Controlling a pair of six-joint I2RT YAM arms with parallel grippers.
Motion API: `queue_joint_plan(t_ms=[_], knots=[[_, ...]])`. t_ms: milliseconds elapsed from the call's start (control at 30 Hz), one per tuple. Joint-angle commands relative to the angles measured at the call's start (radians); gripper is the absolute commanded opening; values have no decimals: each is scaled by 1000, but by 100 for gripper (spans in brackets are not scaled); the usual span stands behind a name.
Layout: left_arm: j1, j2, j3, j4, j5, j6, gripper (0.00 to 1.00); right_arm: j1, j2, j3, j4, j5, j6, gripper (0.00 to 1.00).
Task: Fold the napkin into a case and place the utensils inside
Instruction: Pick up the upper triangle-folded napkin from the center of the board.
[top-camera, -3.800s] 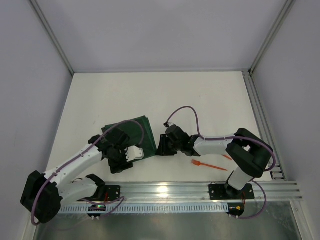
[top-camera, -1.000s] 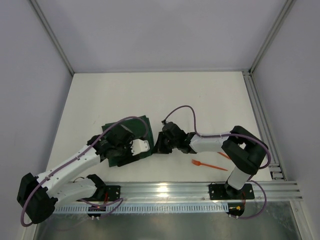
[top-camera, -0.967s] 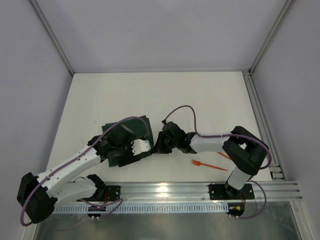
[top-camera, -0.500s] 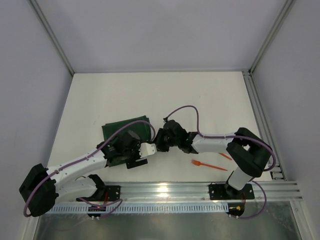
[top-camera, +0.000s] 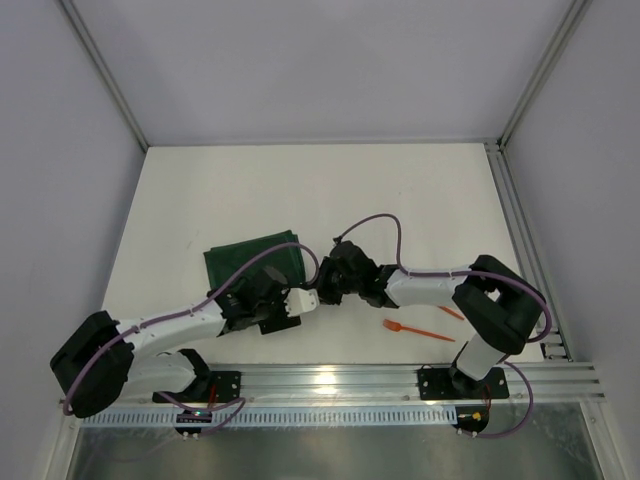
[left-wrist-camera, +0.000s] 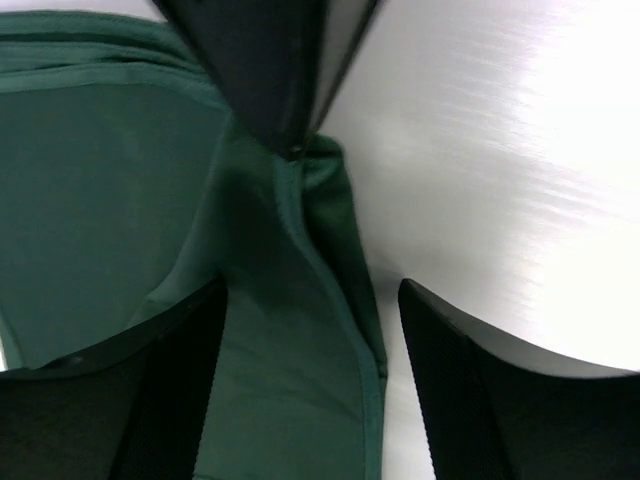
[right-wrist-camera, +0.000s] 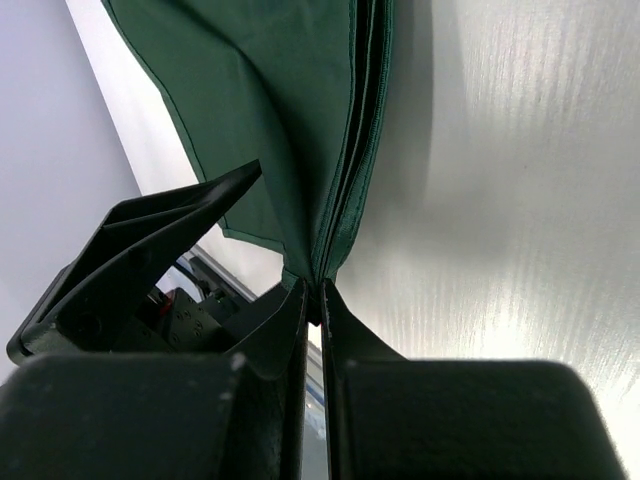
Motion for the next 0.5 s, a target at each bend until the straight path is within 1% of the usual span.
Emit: queue_joint_plan(t_ms=[0,33,67,233,467], knots=[[-1,1,-32,80,-117,-4,68,11,-33,8,52,-22,27,4],[-1,-8,-39,78,-130,0,66,11,-31,7,52,-23,25,4],[-1,-21,-56,72,-139,5,61,9,-28,7,49,-26,20,4],[-1,-114,-105,25,-197,29,52,0,-28,-7,38,-28,11,4],[-1,-162,-167,-3,-232,25,47,-8,-50,-20,33,-23,4,4]])
